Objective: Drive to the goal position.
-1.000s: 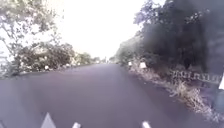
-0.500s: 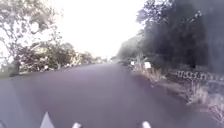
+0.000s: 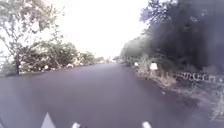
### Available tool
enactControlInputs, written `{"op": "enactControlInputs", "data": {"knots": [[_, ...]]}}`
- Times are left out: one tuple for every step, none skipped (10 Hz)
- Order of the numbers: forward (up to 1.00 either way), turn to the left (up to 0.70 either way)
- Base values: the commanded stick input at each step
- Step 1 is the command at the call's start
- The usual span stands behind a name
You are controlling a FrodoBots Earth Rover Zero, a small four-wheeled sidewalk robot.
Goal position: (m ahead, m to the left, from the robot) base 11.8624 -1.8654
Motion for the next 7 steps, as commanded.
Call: {"op": "enactControlInputs", "data": {"knots": [[0.85, 0.00], [0.85, 0.00], [0.85, -0.34], [0.85, -0.34], [0.85, -0.34], [0.85, -0.02], [0.85, -0.01]]}}
